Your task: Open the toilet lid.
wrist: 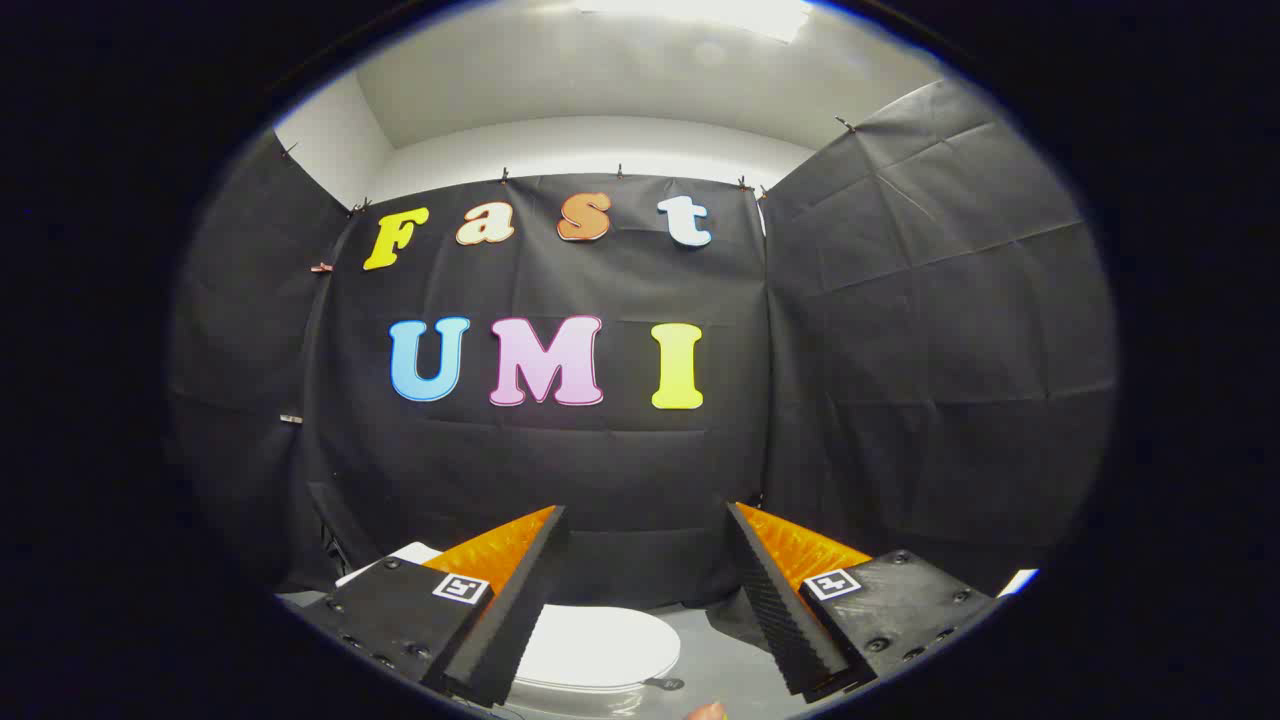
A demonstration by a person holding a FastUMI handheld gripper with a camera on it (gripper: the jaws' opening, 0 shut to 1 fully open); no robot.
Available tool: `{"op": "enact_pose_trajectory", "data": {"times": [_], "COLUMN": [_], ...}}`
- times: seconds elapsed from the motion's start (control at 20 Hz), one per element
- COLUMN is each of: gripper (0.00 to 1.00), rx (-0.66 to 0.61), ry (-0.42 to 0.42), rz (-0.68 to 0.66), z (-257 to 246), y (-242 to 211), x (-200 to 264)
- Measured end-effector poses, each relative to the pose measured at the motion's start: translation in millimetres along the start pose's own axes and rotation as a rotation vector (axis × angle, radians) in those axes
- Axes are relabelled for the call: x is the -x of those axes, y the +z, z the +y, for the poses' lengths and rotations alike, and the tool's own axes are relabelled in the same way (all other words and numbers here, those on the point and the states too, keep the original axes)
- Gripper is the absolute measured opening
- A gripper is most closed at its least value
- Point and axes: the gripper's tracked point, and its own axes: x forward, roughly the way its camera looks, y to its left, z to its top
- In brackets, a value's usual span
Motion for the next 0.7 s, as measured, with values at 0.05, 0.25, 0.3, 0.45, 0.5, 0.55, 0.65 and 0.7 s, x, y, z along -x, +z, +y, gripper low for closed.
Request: {"op": "enact_pose_trajectory", "data": {"times": [0.05, 0.25, 0.3, 0.45, 0.5, 0.55, 0.65, 0.7], "gripper": [0.98, 0.98, 0.98, 0.99, 0.99, 0.99, 0.99, 0.99], "rx": [0.003, 0.015, 0.020, 0.013, 0.009, 0.004, -0.008, -0.007], "ry": [-0.001, 0.023, 0.025, 0.047, 0.058, 0.071, 0.096, 0.099], "rz": [0.002, 0.034, 0.037, 0.051, 0.055, 0.063, 0.062, 0.053], "z": [1, 16, 19, 35, 41, 46, 54, 55], "y": [-3, -30, -34, -39, -39, -39, -36, -33], "x": [-2, -22, -28, -44, -48, -49, -47, -44]}}
